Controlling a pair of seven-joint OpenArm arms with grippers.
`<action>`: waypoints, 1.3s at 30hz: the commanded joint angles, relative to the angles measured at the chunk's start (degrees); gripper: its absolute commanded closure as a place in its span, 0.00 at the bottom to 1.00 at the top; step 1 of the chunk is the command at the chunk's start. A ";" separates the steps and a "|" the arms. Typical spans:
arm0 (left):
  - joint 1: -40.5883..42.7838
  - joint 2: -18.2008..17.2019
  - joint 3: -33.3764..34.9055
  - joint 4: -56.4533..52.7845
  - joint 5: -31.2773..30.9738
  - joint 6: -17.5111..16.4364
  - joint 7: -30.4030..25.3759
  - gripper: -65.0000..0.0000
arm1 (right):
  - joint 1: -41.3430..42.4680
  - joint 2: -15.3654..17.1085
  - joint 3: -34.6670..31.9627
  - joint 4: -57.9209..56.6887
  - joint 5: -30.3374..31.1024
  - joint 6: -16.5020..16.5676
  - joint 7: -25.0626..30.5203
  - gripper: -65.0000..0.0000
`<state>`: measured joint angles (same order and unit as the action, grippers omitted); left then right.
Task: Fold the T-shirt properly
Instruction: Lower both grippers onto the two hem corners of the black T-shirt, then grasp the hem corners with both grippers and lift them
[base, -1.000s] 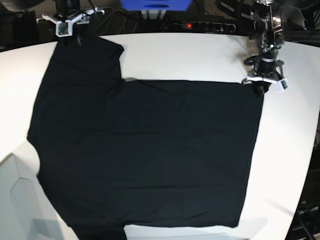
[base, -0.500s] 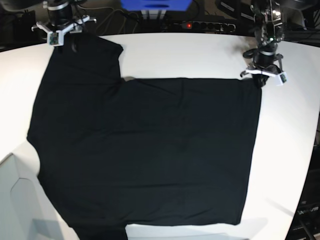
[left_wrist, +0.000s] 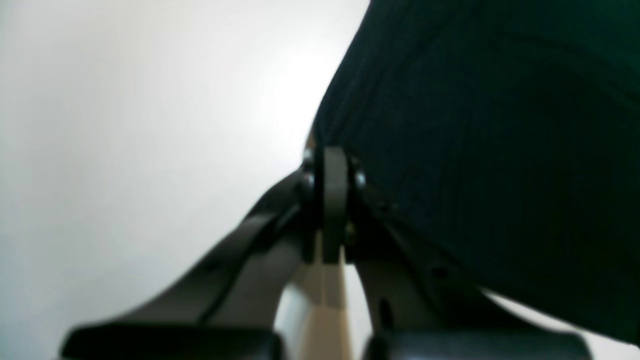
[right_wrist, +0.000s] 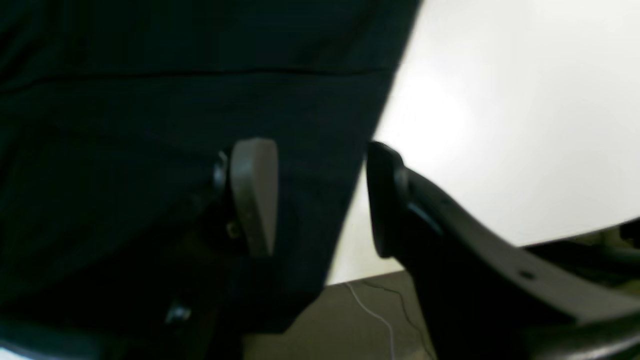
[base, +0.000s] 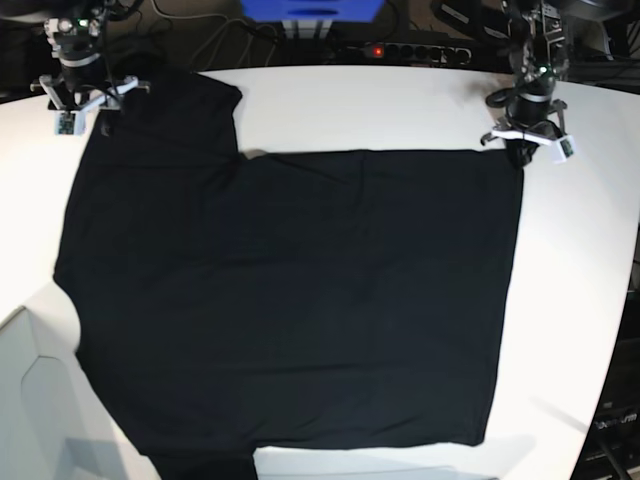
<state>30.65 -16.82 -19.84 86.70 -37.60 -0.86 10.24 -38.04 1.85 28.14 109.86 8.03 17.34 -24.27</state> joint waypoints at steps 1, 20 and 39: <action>1.21 -0.28 -0.16 0.21 0.11 0.47 1.67 1.00 | -0.42 0.92 0.47 -0.11 0.36 0.55 0.93 0.54; 1.92 -0.10 -2.27 0.21 0.37 0.47 1.67 1.00 | 2.57 3.47 0.39 -11.71 0.45 4.59 0.93 0.61; 3.06 0.95 -5.35 7.50 0.64 0.56 1.85 1.00 | 2.75 2.42 2.58 -0.37 0.45 11.01 1.11 1.00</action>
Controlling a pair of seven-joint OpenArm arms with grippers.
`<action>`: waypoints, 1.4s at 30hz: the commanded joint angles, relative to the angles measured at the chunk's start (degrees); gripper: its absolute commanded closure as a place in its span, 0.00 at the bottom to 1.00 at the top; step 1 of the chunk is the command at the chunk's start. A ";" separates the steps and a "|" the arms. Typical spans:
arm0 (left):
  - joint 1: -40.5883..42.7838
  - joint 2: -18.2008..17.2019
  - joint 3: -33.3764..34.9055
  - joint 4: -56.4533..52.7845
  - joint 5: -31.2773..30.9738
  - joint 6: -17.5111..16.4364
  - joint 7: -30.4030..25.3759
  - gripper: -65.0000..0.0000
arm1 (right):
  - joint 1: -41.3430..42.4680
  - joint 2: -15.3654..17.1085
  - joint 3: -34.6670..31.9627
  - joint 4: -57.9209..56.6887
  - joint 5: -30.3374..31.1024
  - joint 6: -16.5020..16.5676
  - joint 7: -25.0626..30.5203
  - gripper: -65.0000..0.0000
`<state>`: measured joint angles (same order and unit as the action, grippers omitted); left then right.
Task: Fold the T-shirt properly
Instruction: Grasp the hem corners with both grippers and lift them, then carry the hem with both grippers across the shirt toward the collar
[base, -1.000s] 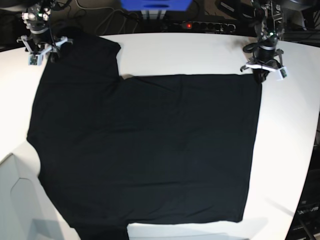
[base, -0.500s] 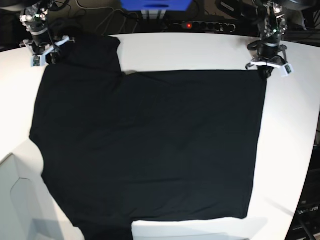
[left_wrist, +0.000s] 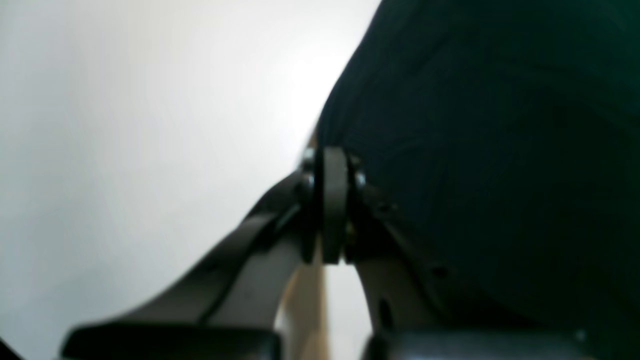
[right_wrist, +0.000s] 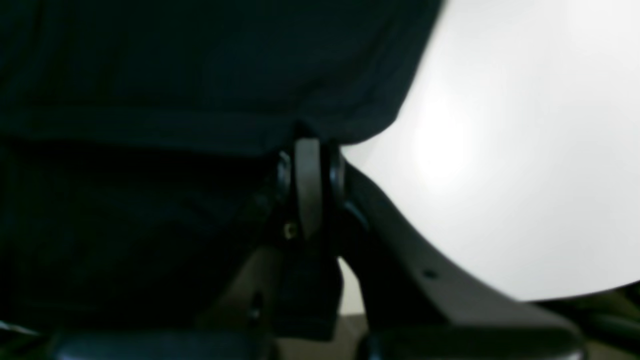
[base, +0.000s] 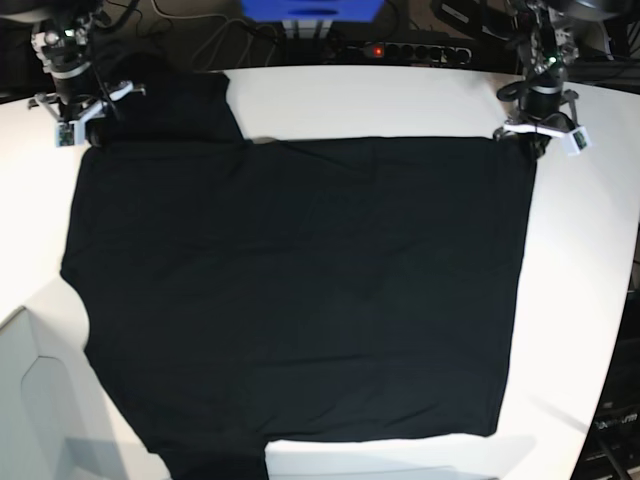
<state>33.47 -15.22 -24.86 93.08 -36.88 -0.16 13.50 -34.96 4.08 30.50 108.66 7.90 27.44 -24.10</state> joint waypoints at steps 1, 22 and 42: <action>0.24 -0.64 -0.32 1.65 -0.08 -0.14 -1.41 1.00 | 0.19 0.19 0.40 1.62 0.58 0.91 1.02 1.00; -15.14 -0.73 -0.15 3.67 0.09 0.38 -0.97 1.00 | 23.66 3.70 0.40 1.01 0.49 0.91 -9.79 1.00; -27.72 -1.08 0.20 -7.58 0.09 0.21 -0.97 1.00 | 49.25 9.86 -6.19 -27.04 0.49 0.65 -9.97 1.00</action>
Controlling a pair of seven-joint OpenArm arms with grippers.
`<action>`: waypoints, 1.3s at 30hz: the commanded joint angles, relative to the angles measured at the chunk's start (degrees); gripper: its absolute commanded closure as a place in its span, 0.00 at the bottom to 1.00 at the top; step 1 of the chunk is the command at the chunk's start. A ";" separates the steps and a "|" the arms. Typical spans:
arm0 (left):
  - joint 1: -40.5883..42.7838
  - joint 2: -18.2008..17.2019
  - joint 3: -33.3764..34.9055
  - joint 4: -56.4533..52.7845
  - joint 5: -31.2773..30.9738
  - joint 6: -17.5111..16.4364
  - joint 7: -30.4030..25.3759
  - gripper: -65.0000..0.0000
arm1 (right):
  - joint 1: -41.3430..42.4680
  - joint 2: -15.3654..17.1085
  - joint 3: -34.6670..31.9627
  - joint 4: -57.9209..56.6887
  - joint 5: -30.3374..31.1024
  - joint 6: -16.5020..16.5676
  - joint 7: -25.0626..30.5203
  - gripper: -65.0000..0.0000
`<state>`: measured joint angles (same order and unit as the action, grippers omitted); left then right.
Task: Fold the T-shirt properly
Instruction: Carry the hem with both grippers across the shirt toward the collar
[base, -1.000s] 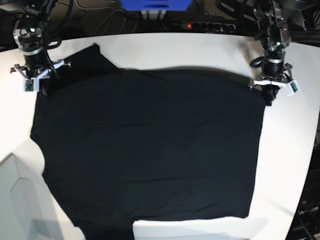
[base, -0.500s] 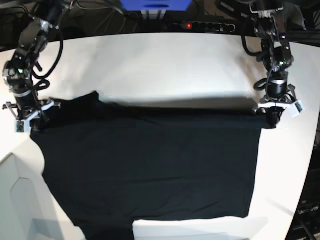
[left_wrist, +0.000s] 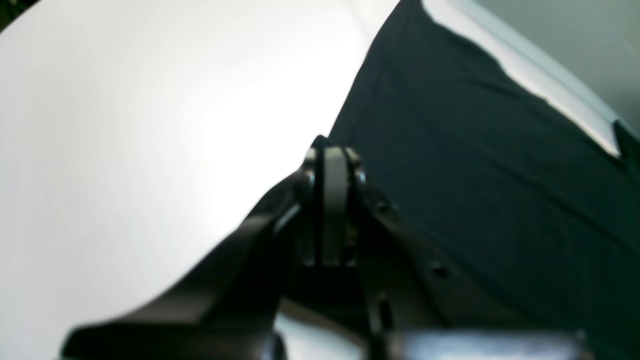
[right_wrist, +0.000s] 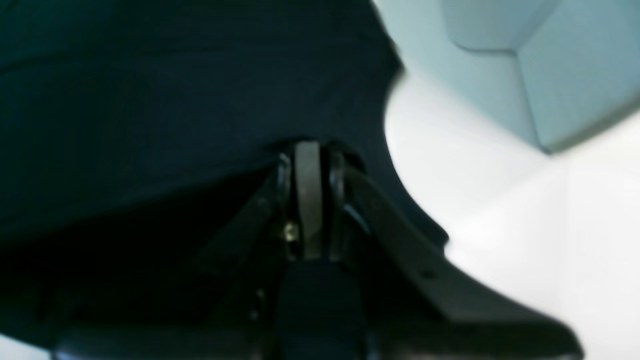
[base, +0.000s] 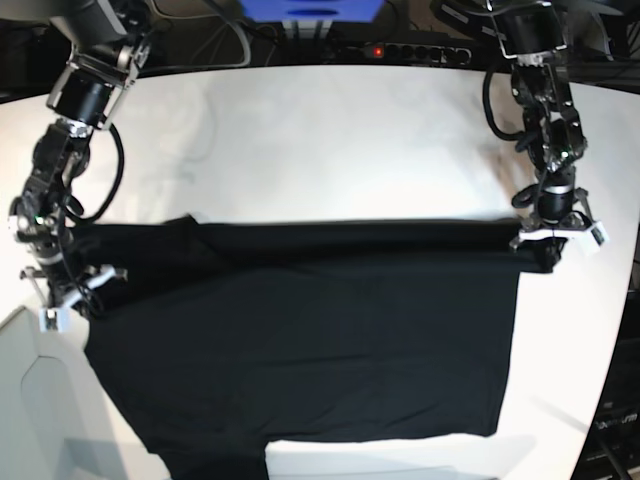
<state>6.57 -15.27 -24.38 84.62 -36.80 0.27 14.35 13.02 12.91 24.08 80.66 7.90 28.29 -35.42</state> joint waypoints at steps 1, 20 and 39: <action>-1.43 -1.04 0.25 0.35 0.00 -0.23 -1.82 1.00 | 2.41 1.12 -0.56 -0.44 0.49 -0.21 1.35 1.00; -11.10 -2.54 4.21 -9.94 0.00 -0.32 -1.82 1.00 | 13.67 3.23 -3.90 -21.54 0.49 -0.21 13.84 1.00; -14.08 -2.01 4.21 -12.84 0.00 -0.49 -1.82 1.00 | 14.37 3.31 -8.12 -21.63 0.49 -0.29 16.65 1.00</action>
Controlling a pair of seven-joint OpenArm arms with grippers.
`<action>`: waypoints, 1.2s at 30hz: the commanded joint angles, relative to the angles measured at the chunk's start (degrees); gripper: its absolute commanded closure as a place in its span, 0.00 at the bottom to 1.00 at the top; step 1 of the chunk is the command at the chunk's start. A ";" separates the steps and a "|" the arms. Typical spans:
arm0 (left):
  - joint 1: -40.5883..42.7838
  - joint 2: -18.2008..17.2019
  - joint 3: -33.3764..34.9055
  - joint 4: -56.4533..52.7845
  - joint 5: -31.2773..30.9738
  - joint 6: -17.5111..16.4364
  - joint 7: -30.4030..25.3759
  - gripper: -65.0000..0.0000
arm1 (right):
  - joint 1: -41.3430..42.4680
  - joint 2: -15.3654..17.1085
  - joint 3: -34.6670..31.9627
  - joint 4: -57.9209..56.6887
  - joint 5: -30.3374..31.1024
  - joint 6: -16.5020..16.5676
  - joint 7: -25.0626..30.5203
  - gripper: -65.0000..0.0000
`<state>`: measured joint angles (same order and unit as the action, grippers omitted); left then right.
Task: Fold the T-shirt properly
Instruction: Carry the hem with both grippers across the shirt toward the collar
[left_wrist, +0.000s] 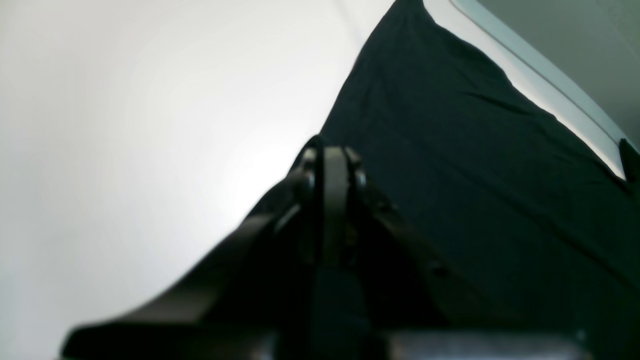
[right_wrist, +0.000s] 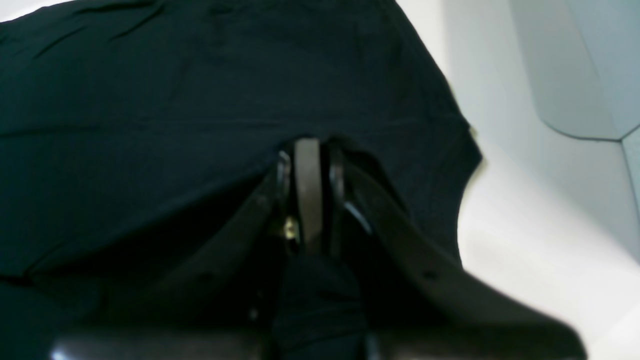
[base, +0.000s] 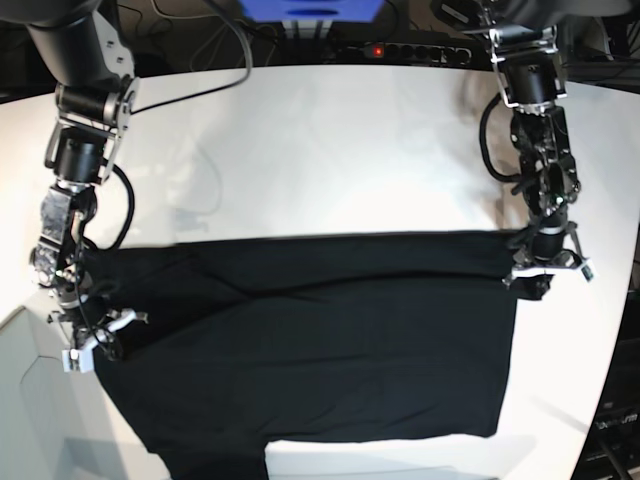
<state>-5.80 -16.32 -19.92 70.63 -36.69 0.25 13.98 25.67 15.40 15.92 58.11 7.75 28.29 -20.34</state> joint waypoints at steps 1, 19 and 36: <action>-1.89 -0.96 -0.25 1.06 -0.10 -0.47 -1.45 1.00 | 1.71 0.82 0.03 0.93 0.65 -0.29 1.48 1.00; 6.46 -2.10 0.45 5.63 -0.72 -0.21 -1.45 0.39 | -0.75 1.09 0.38 2.33 0.65 -0.21 1.30 0.44; 5.76 0.45 3.53 -4.48 -0.37 -0.56 -1.63 0.48 | -7.52 1.96 6.10 6.38 0.74 -0.21 1.30 0.44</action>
<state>-0.03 -15.53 -16.27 66.00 -36.56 -0.30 10.52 17.10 16.47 22.02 63.35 7.92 28.27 -20.23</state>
